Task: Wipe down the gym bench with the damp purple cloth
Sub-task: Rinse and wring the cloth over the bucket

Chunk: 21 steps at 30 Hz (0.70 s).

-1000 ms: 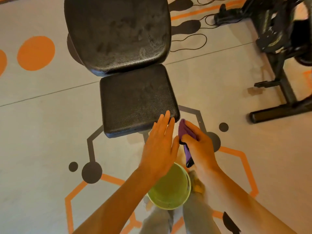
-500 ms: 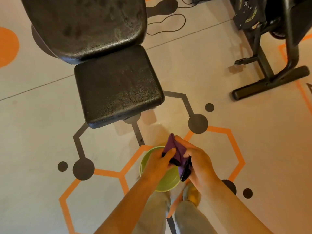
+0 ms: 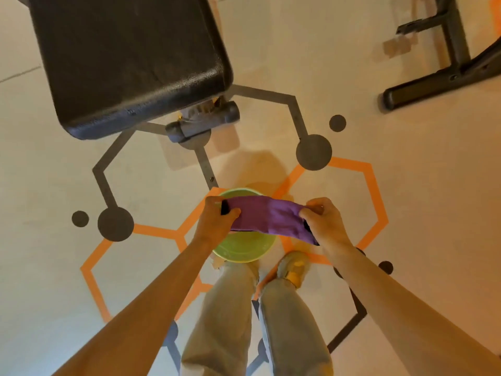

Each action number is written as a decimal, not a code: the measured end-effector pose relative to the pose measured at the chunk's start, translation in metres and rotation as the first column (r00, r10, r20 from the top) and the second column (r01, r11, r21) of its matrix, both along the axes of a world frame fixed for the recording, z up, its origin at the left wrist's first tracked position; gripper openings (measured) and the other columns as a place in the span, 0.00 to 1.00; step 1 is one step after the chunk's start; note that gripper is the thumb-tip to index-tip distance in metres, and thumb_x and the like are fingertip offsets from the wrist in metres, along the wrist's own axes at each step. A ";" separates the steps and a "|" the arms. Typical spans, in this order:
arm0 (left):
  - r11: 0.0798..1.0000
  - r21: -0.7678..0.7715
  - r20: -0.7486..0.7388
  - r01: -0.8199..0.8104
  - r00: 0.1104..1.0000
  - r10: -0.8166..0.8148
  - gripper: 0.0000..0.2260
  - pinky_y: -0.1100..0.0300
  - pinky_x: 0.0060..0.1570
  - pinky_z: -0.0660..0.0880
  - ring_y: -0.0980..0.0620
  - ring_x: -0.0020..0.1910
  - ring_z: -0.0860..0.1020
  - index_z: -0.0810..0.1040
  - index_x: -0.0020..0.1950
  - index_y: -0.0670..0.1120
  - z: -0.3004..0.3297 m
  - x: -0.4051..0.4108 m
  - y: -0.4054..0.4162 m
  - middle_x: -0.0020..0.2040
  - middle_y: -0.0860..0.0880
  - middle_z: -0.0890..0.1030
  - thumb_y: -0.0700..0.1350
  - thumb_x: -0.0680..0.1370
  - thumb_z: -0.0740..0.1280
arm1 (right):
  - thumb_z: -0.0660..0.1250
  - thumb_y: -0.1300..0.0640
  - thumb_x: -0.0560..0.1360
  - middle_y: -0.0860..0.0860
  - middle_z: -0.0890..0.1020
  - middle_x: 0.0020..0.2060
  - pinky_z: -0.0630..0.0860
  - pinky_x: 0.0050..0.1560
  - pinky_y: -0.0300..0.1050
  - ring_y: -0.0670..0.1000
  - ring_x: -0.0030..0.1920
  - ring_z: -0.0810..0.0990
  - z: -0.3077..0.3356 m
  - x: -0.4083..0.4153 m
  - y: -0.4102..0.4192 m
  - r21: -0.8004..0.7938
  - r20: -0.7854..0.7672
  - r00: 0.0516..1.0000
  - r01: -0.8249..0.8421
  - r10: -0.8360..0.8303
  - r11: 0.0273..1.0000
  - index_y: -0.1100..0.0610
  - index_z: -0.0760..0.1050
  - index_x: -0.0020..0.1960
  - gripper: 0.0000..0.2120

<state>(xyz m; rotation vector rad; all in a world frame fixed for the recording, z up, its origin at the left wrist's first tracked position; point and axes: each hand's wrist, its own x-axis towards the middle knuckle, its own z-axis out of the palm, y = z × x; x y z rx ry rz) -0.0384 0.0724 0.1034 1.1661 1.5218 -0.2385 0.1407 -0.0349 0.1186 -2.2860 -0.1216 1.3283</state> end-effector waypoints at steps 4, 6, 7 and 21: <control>1.000 0.009 -0.019 0.005 1.000 -0.005 0.26 0.46 0.46 0.79 0.39 0.49 0.80 0.61 0.63 0.46 -0.025 -0.004 -0.011 0.54 0.39 0.78 0.44 0.72 0.72 | 0.68 0.67 0.72 0.50 0.76 0.39 0.70 0.35 0.35 0.50 0.41 0.75 -0.022 0.004 -0.020 -0.021 -0.129 0.984 -0.129 0.125 0.991 0.60 0.73 0.48 0.08; 0.983 0.104 -0.004 0.151 0.988 -0.151 0.21 0.60 0.38 0.74 0.43 0.43 0.77 0.62 0.65 0.46 -0.031 -0.003 -0.014 0.48 0.43 0.79 0.38 0.76 0.67 | 0.65 0.71 0.71 0.51 0.76 0.39 0.71 0.38 0.33 0.51 0.43 0.75 -0.034 0.004 -0.025 -0.008 -0.120 0.974 -0.193 0.190 0.981 0.59 0.74 0.44 0.08; 0.957 0.168 0.010 0.236 0.971 -0.241 0.18 0.65 0.38 0.71 0.44 0.43 0.76 0.64 0.63 0.46 -0.034 -0.002 -0.015 0.48 0.46 0.78 0.35 0.77 0.65 | 0.63 0.73 0.71 0.51 0.77 0.38 0.72 0.40 0.32 0.52 0.43 0.75 -0.042 0.004 -0.027 -0.004 -0.097 0.972 -0.215 0.214 0.977 0.59 0.75 0.40 0.11; 0.613 0.283 -0.243 0.738 0.674 -0.698 0.16 0.52 0.54 0.73 0.42 0.59 0.77 0.76 0.62 0.49 -0.111 0.018 -0.021 0.64 0.49 0.76 0.35 0.79 0.60 | 0.60 0.66 0.78 0.60 0.66 0.66 0.69 0.61 0.45 0.62 0.61 0.74 -0.129 -0.013 -0.040 -0.185 -0.020 0.853 -0.516 0.522 0.837 0.64 0.69 0.67 0.17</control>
